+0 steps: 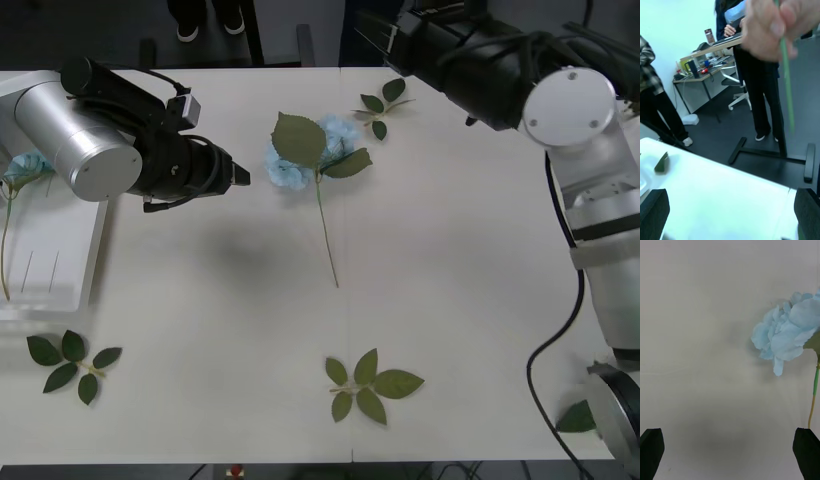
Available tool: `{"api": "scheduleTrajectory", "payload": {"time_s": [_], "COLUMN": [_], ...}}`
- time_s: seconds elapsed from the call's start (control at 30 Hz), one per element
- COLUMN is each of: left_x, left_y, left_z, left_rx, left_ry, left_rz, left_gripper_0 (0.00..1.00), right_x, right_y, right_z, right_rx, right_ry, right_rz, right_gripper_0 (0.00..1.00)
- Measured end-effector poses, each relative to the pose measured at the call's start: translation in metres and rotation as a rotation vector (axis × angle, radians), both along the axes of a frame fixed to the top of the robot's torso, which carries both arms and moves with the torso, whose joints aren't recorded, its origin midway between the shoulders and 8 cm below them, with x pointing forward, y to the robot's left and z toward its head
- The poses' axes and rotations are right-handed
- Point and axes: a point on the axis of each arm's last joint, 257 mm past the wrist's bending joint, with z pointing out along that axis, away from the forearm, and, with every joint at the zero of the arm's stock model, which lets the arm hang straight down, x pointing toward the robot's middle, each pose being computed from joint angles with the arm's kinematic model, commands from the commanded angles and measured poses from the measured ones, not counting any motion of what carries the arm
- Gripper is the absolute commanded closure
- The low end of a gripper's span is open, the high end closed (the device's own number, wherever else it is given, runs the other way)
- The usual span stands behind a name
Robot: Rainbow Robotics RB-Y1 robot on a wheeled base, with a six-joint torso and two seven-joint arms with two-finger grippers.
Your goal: Place the red flowers into the right box and the blue flowers into the left box. If a person shows an open palm, hand one flower to the person first, then continue sorting.
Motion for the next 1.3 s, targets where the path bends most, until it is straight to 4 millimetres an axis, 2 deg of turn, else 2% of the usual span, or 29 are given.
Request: {"api": "scheduleTrajectory", "payload": {"time_s": [0.1,0.27,0.53,0.67,0.77,0.9,1.0,1.17,1.23,1.3], "left_x": [0.000,-0.001,-0.002,-0.003,-0.004,-0.007,-0.010,-0.013,-0.014,-0.013], "left_y": [-0.001,-0.004,-0.005,-0.019,-0.035,-0.058,-0.070,-0.095,-0.104,-0.112], "left_z": [0.000,-0.001,-0.017,-0.017,-0.017,-0.020,-0.023,-0.031,-0.037,-0.043], "left_rx": [-0.001,0.001,0.039,0.060,0.015,-0.043,-0.013,-0.024,-0.039,-0.039], "left_ry": [0.000,0.000,0.041,0.046,0.058,0.072,0.059,0.065,0.083,0.099], "left_rz": [-0.002,-0.005,0.124,0.143,0.194,0.256,0.247,0.293,0.312,0.321], "left_gripper_0": [0.00,0.00,0.00,0.00,0.00,0.00,0.00,0.00,0.00,0.00], "right_x": [-0.021,-0.050,-0.085,-0.089,-0.091,-0.102,-0.103,-0.096,-0.092,-0.091], "right_y": [-0.015,-0.041,-0.101,-0.120,-0.122,-0.126,-0.155,-0.216,-0.232,-0.239], "right_z": [-0.014,-0.051,-0.118,-0.137,-0.142,-0.167,-0.185,-0.193,-0.196,-0.199], "right_rx": [-0.023,-0.079,-0.160,-0.235,-0.253,-0.295,-0.371,-0.451,-0.453,-0.441], "right_ry": [0.023,0.090,0.276,0.323,0.337,0.421,0.477,0.518,0.539,0.566], "right_rz": [0.026,0.046,0.037,0.018,0.018,0.051,0.003,-0.156,-0.217,-0.253], "right_gripper_0": [0.03,0.03,0.03,0.03,0.03,0.03,0.03,0.03,0.03,0.03]}}
